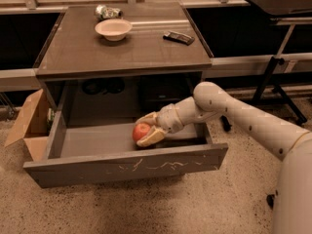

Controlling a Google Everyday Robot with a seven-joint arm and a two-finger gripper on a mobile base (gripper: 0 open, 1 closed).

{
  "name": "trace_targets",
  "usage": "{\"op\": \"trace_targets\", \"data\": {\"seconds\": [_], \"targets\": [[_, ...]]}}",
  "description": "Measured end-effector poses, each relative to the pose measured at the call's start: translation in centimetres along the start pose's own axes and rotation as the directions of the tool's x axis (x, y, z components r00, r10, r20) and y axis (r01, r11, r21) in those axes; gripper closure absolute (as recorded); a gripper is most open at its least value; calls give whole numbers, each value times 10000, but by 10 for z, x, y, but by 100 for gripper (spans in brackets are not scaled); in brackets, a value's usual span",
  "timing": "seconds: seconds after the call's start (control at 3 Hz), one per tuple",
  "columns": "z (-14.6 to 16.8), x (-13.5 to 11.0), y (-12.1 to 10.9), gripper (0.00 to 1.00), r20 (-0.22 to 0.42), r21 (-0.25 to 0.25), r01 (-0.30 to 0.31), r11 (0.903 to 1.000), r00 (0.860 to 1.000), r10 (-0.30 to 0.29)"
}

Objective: Pick 7up can from middle drawer and place on counter

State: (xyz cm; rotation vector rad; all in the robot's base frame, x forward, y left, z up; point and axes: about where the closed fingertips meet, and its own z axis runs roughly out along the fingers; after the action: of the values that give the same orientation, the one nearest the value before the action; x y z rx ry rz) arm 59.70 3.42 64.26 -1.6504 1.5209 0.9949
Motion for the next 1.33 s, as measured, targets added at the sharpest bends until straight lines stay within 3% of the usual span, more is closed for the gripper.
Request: {"op": "trace_targets", "data": {"seconds": [0.33,0.67,1.0,1.33], "targets": [[-41,-31,2,100,530,965,905,9912,9940,-959],[-85,-60,-3,100,418,2011,1927,9604,9779,-2050],[-122,-89,-6,100,-89,2710,2933,9168,9532,-3023],[-126,-92,-6,100,-149,2777,3055,9108,9494,-3138]]}}
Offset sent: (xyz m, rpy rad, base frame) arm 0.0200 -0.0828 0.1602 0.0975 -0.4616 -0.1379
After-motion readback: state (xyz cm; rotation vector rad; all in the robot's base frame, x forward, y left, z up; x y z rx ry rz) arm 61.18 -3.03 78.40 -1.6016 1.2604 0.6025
